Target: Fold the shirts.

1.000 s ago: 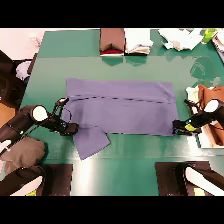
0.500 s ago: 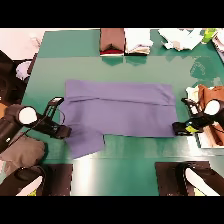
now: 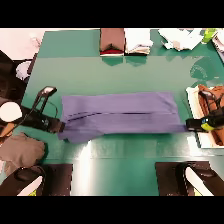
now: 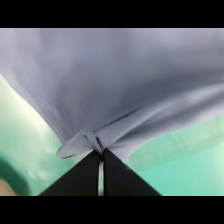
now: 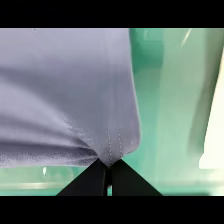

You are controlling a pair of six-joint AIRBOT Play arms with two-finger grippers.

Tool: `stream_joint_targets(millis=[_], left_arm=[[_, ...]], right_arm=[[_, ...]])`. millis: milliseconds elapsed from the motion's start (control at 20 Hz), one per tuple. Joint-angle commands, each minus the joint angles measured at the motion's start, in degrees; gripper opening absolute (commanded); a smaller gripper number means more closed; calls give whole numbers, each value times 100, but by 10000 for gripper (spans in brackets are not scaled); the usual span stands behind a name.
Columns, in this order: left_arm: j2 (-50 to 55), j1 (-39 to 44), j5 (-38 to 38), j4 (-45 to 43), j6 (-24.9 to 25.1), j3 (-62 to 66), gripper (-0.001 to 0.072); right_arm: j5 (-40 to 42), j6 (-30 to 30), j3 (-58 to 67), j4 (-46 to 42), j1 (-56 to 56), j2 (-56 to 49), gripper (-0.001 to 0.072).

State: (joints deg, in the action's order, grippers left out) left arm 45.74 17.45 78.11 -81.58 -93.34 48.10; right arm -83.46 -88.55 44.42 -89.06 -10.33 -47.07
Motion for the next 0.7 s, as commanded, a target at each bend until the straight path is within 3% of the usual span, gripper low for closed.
stream_joint_targets(millis=[0,350,650], left_arm=[[761,-7,-938,-658,87,632,32],[2765,-446,-2120,-804,293,1762,33],[3101,-446,-2813,-776,422,1794,35]], right_arm=[[442,-109,841,-52,262,-887,17],[678,-293,2997,216,546,-3265,17],[702,-293,4000,704,549,-4360,23]])
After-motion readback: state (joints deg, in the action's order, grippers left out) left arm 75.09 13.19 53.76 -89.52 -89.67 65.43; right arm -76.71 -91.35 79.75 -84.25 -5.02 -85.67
